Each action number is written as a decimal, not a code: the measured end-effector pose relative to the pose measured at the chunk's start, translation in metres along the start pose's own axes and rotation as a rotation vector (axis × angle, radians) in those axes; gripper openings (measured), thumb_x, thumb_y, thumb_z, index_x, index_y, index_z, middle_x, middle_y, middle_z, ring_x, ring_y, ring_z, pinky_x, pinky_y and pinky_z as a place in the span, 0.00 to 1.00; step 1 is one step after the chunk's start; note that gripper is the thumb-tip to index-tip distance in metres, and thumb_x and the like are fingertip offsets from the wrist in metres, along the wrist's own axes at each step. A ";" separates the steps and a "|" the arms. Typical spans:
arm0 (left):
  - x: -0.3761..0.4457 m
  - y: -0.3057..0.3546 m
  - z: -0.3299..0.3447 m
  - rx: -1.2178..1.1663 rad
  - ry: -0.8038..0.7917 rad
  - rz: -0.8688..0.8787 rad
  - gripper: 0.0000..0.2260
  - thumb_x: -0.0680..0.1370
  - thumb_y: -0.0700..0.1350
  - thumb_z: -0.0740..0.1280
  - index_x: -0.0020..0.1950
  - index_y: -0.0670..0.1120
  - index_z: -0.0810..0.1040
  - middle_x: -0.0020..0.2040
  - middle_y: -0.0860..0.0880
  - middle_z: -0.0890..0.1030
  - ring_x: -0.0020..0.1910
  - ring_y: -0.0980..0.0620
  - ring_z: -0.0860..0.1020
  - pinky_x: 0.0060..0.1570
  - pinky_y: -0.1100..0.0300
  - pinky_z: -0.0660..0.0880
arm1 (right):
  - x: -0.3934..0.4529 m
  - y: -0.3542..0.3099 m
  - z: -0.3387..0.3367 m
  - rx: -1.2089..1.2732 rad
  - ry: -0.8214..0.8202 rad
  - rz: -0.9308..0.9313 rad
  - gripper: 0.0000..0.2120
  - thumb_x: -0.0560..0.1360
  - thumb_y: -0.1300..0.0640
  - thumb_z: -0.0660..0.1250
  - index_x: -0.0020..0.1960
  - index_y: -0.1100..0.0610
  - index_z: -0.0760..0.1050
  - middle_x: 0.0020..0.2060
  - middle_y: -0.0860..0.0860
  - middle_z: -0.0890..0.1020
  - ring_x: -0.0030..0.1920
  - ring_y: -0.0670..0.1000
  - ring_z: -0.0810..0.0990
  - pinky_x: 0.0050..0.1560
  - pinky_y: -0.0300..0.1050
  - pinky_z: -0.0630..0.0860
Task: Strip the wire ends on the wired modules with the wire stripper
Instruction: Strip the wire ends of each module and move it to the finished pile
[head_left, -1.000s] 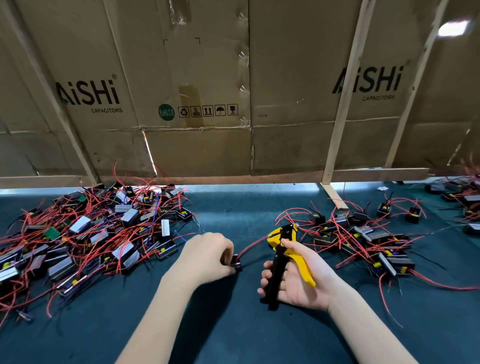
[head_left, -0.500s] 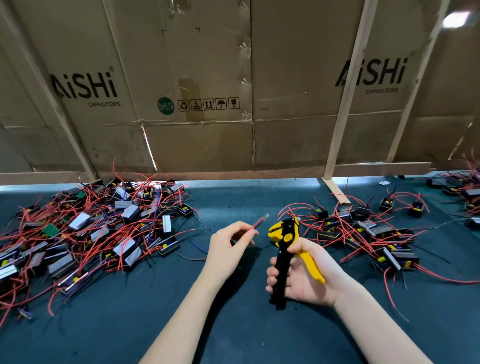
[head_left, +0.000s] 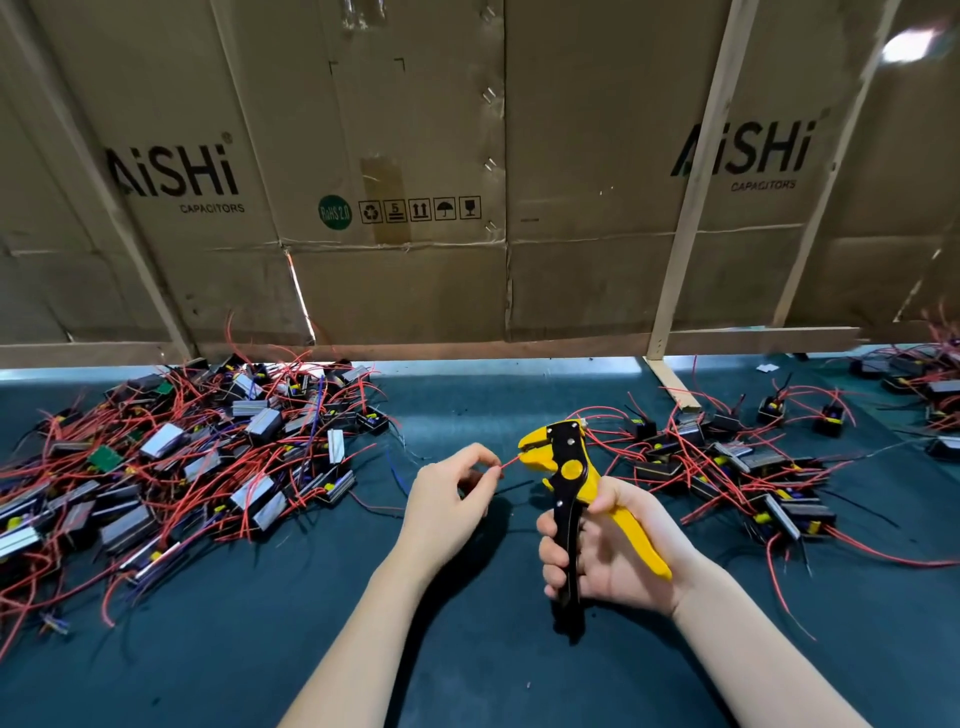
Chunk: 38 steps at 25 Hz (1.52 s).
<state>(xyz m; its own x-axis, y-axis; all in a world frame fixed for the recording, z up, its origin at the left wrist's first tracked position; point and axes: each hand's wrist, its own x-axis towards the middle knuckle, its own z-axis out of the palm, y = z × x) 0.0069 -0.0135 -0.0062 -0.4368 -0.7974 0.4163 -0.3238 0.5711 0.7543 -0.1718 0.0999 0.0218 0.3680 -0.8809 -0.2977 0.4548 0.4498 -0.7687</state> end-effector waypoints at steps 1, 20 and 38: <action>0.000 0.000 0.000 0.009 0.017 0.011 0.04 0.79 0.46 0.65 0.44 0.54 0.75 0.28 0.49 0.75 0.30 0.44 0.73 0.37 0.48 0.74 | 0.000 0.000 -0.001 0.001 -0.012 0.003 0.15 0.64 0.52 0.58 0.42 0.64 0.73 0.35 0.60 0.74 0.36 0.59 0.75 0.46 0.54 0.77; 0.001 -0.001 -0.001 0.090 -0.050 -0.008 0.07 0.80 0.53 0.63 0.45 0.53 0.77 0.28 0.57 0.74 0.32 0.54 0.73 0.41 0.53 0.73 | 0.000 -0.007 -0.003 -0.017 0.163 0.022 0.23 0.69 0.38 0.66 0.32 0.57 0.66 0.21 0.48 0.59 0.17 0.45 0.58 0.20 0.39 0.63; 0.003 0.003 -0.020 -0.364 -0.223 -0.133 0.13 0.81 0.51 0.64 0.43 0.43 0.78 0.29 0.54 0.69 0.30 0.56 0.65 0.32 0.70 0.64 | 0.008 0.001 -0.004 0.300 0.220 -0.056 0.18 0.71 0.47 0.67 0.46 0.62 0.70 0.35 0.58 0.72 0.34 0.58 0.74 0.45 0.55 0.76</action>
<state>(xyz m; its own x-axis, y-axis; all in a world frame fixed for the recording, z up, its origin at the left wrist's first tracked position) 0.0217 -0.0178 0.0079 -0.5948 -0.7750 0.2135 -0.0909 0.3287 0.9400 -0.1712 0.0925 0.0162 0.1671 -0.9014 -0.3995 0.6988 0.3942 -0.5969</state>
